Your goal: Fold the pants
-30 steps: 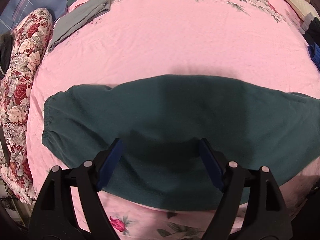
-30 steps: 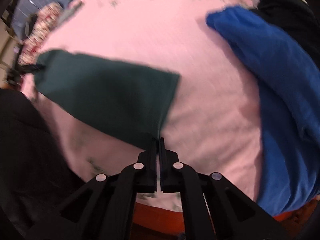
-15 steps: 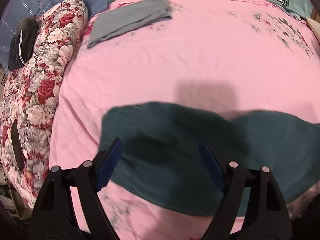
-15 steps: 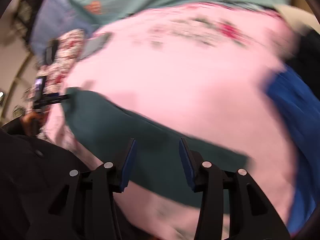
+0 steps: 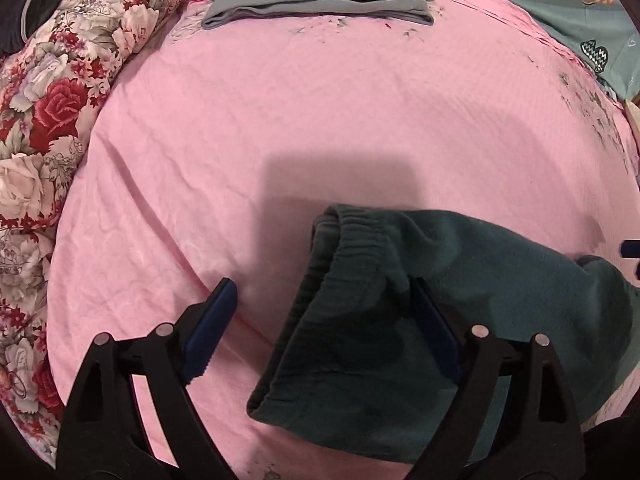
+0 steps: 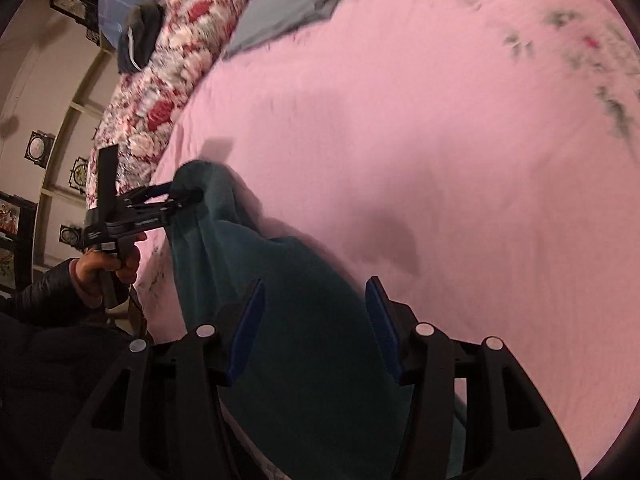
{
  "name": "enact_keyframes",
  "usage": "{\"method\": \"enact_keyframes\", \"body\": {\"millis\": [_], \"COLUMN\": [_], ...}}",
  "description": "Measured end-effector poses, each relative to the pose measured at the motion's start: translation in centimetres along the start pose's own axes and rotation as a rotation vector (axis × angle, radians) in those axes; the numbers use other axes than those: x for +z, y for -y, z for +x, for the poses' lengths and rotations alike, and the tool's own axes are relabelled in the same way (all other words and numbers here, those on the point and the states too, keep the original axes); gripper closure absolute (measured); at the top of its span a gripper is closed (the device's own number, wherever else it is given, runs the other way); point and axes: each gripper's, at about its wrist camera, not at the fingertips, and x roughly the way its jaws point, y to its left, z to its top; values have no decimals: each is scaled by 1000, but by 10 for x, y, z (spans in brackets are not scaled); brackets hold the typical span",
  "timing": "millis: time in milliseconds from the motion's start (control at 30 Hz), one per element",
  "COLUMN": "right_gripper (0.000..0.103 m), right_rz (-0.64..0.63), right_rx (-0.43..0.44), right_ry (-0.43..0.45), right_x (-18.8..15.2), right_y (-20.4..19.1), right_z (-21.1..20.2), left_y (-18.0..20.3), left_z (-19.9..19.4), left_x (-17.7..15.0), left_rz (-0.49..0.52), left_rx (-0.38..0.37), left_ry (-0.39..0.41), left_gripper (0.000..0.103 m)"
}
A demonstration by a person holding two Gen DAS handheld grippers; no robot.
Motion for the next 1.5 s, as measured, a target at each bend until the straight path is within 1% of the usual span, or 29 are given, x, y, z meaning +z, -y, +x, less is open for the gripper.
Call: {"method": "enact_keyframes", "body": {"millis": [67, 167, 233, 333, 400, 500, 567, 667, 700, 767, 833, 967, 1033, 1067, 1100, 1167, 1200, 1300, 1333, 1367, 1500], "right_gripper": [50, 50, 50, 50, 49, 49, 49, 49, 49, 49, 49, 48, 49, 48, 48, 48, 48, 51, 57, 59, 59], "right_rz": [2, -11, -44, -115, -147, -180, -189, -188, -184, -156, -130, -80, -43, -33, -28, -23, 5, 100, 110, 111, 57], "right_rx": [-4, 38, 118, 231, 280, 302, 348, 392, 398, 380, 391, 466, 507, 506, 491, 458, 457, 454, 443, 431, 337], "right_ry": [-47, -149, -215, -253, -280, -296, -292, -286, -293, -304, -307, -258, -207, -186, -158, -73, -23, 50, 50, 44, 20], "right_x": [5, 7, 4, -2, -5, -8, -9, -9, -11, -12, -11, -2, 9, 14, 18, 28, 33, 41, 42, 42, 37], "right_y": [5, 7, 3, -10, -19, -27, -31, -33, -32, -27, -26, -29, -29, -29, -29, -23, -14, 17, 23, 25, 14], "right_z": [8, 21, 19, 6, 4, 3, 0, -1, 4, 17, 31, 49, 58, 60, 61, 53, 46, 34, 34, 35, 36], "left_y": [3, 1, 2, 3, 2, 2, 3, 5, 5, 5, 5, 5, 6, 4, 4, 4, 4, 1, -1, -4, -5], "left_z": [0, 2, 1, 3, 4, 6, 6, 7, 8, 11, 12, 13, 15, 14, 14, 13, 13, 11, 12, 12, 8], "left_x": [0, 1, 1, 0, 1, 2, 2, 4, 4, 7, 8, 11, 14, 12, 12, 13, 14, 13, 13, 13, 15], "left_rz": [12, -6, -23, -35, -48, -55, -58, -60, -62, -68, -71, -67, -63, -61, -57, -44, -37, -37, -50, -57, -27], "left_rx": [-3, -13, -2, 18, 21, 37, 46, 58, 62, 68, 68, 69, 67, 66, 66, 66, 70, 80, 73, 75, 118], "left_ry": [5, 6, 5, 4, -2, -14, -21, -31, -34, -40, -45, -51, -53, -53, -55, -58, -56, -39, -38, -36, -11], "left_gripper": [13, 11, 10, 9, 8, 6, 6, 4, 4, 2, 2, 2, 2, 2, 2, 2, 2, 2, 2, 2, 2]}}
